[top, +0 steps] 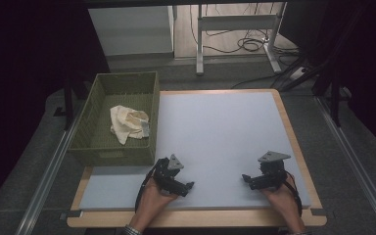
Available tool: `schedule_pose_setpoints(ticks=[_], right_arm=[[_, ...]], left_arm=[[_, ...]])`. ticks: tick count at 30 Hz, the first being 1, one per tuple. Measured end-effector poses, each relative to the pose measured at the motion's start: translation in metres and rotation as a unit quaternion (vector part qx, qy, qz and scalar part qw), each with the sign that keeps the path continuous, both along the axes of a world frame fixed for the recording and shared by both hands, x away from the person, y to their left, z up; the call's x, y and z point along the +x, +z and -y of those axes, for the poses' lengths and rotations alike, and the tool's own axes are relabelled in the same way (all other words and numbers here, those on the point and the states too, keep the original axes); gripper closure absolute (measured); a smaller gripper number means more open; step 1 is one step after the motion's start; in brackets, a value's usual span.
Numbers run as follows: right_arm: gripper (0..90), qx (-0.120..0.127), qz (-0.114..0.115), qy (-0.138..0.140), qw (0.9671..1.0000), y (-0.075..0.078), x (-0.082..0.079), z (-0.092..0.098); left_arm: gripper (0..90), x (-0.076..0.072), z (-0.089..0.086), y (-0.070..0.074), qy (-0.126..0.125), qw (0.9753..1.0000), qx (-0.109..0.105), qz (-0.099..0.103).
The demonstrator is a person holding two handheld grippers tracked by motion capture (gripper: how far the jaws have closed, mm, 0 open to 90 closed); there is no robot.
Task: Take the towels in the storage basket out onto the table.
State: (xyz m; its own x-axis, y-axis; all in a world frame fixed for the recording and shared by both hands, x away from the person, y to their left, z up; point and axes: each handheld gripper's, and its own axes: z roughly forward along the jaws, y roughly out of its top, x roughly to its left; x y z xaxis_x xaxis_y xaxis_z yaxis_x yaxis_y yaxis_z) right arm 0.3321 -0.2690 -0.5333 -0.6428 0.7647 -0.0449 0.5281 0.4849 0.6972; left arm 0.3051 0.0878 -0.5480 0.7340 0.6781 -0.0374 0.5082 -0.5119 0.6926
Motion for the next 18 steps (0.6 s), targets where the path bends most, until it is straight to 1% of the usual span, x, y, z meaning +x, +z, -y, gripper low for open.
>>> schedule_pose_setpoints(ticks=[12, 18], right_arm=[[0.0, 0.0, 0.0, 0.0, 1.0, 0.0, -0.0001, 0.0], [0.0, 0.0, 0.0, 0.001, 1.0, -0.0001, 0.0, 0.0001]], left_arm=[[0.2, -0.0003, 0.0006, 0.0005, 0.001, 1.0, 0.004, 0.001], [0.1, 0.0003, -0.0002, 0.0001, 0.0, 1.0, -0.002, -0.002]])
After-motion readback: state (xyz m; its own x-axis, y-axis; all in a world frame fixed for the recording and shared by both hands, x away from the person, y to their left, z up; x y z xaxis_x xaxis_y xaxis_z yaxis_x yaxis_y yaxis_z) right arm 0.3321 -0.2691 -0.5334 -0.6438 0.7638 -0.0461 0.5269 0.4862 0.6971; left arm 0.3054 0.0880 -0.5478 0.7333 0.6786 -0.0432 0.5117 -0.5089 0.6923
